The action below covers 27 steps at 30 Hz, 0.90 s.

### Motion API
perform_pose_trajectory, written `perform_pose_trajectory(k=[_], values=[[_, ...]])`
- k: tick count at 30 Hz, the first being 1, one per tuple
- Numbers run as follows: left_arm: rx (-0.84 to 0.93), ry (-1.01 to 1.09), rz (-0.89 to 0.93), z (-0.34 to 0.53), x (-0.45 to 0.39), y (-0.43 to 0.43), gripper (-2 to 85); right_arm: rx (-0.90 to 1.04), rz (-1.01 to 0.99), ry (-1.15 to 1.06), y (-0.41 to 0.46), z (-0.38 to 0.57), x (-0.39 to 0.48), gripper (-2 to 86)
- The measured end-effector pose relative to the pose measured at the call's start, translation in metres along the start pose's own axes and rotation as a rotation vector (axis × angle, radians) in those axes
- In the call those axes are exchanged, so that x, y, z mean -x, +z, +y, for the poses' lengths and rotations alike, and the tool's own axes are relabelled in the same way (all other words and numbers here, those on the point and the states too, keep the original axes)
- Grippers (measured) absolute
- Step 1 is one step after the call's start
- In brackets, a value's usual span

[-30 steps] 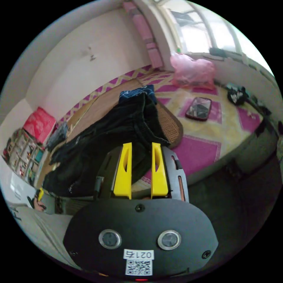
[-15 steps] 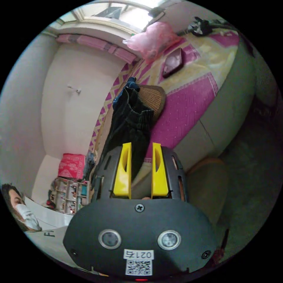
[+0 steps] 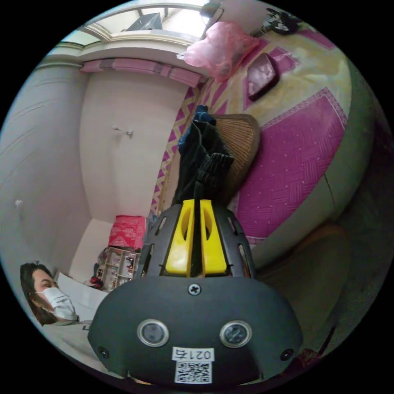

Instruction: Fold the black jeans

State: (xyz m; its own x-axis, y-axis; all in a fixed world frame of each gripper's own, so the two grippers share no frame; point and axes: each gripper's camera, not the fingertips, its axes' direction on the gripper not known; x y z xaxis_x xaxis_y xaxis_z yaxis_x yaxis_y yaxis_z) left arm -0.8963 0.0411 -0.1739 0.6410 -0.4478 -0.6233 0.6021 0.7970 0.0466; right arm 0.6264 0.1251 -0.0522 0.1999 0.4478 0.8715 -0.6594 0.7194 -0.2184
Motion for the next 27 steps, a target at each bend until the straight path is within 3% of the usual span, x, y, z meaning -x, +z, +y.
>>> perform_pose_trajectory(k=[10,18,22,25,27], values=[[0.085,0.245,-0.053,-0.114,-0.129,0.063,-0.9,0.084,-0.006,-0.219,0.071,-0.103,0.091,0.6],[0.330,0.264,-0.253,-0.201,-0.167,0.272,-0.9,0.247,0.259,-0.112,0.249,-0.203,0.061,0.6],[0.383,0.280,-0.278,-0.202,-0.161,0.332,-0.9,0.262,0.226,-0.032,0.287,-0.206,0.026,0.8],[0.348,0.322,-0.215,-0.202,-0.160,0.340,-0.5,0.272,0.178,-0.086,0.287,-0.195,0.028,1.4],[0.329,0.337,-0.113,-0.202,-0.156,0.331,0.2,0.289,0.137,-0.240,0.275,-0.176,0.052,2.5]])
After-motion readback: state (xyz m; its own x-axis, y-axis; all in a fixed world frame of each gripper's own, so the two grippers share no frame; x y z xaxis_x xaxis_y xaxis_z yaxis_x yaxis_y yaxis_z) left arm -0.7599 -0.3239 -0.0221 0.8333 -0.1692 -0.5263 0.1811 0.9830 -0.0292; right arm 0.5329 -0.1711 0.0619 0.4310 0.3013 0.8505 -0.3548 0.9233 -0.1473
